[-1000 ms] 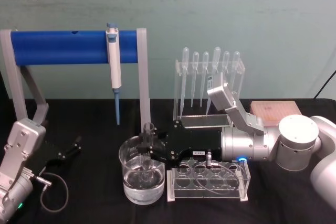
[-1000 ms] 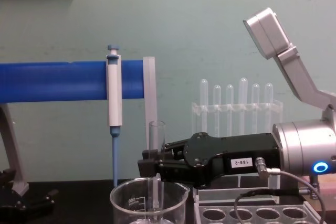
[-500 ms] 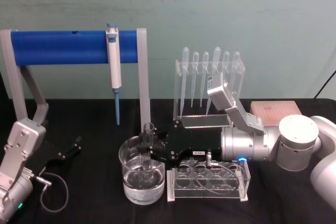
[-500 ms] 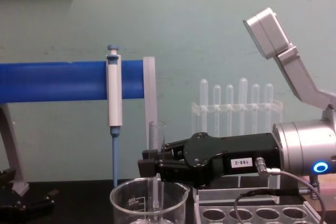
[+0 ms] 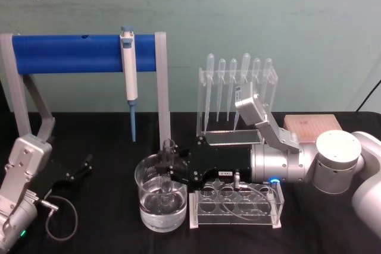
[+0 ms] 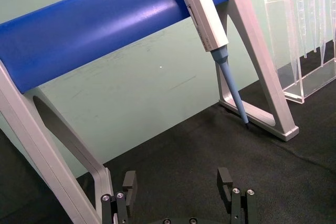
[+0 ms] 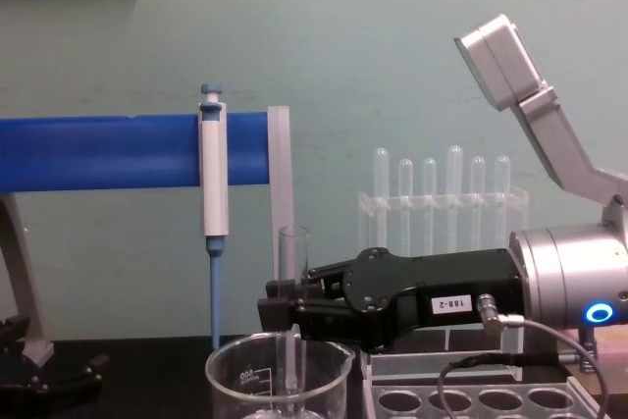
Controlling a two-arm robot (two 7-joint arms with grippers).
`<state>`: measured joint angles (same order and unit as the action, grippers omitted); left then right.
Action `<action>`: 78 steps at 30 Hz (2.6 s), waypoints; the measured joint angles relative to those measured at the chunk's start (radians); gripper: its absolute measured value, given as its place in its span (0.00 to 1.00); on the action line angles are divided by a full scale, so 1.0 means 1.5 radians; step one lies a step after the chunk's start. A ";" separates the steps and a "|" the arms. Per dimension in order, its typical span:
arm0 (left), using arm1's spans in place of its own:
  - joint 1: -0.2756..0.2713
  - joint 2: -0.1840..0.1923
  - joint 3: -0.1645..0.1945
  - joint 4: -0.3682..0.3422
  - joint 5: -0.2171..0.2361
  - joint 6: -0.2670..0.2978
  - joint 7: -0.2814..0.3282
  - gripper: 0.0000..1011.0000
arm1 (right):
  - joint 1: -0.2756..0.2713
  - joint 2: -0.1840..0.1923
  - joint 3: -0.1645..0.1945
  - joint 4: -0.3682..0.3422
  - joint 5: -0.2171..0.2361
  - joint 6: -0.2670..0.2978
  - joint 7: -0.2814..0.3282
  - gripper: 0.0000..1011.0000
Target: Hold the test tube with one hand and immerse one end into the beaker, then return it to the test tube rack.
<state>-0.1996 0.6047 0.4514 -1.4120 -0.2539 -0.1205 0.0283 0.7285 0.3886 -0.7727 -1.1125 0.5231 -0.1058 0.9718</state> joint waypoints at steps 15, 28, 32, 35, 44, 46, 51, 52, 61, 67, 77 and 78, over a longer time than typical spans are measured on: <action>0.000 0.000 0.000 0.000 0.000 0.000 0.000 0.99 | 0.000 0.000 0.000 0.000 0.000 0.000 0.000 0.22; 0.000 0.000 0.000 0.000 0.000 0.000 0.000 0.99 | 0.000 0.000 0.000 0.000 0.000 0.000 0.000 0.22; 0.000 0.000 0.000 0.000 0.000 0.000 0.000 0.99 | 0.000 0.000 0.000 0.000 0.000 0.000 0.000 0.22; 0.000 0.000 0.000 0.000 0.000 0.000 0.000 0.99 | 0.000 0.000 0.000 0.000 0.000 0.000 0.000 0.22; 0.000 0.000 0.000 0.000 0.000 0.000 0.000 0.99 | 0.000 0.000 0.000 0.000 0.000 0.000 0.000 0.22; 0.000 0.000 0.000 0.000 0.000 0.000 0.000 0.99 | 0.000 0.000 0.000 0.000 0.000 0.000 0.000 0.22; 0.000 0.000 0.000 0.000 0.000 0.000 0.000 0.99 | 0.000 0.000 0.000 0.000 0.000 0.000 0.000 0.22; 0.000 0.000 0.000 0.000 0.000 0.000 0.000 0.99 | 0.000 0.000 0.000 0.000 0.000 0.000 0.000 0.22; 0.000 0.000 0.000 0.000 0.000 0.000 0.000 0.99 | 0.000 0.000 0.000 0.000 0.000 0.000 0.000 0.22; 0.000 0.000 0.000 0.000 0.000 0.000 0.000 0.99 | 0.000 0.000 0.000 0.000 0.000 0.000 0.000 0.22; 0.000 0.000 0.000 0.000 0.000 0.000 0.000 0.99 | 0.000 0.000 0.000 0.000 0.000 0.000 0.000 0.22; 0.000 0.000 0.000 0.000 0.000 0.000 0.000 0.99 | 0.000 0.000 0.000 0.000 0.000 0.000 0.000 0.22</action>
<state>-0.1996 0.6047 0.4514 -1.4120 -0.2540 -0.1206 0.0283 0.7284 0.3885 -0.7727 -1.1125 0.5230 -0.1059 0.9718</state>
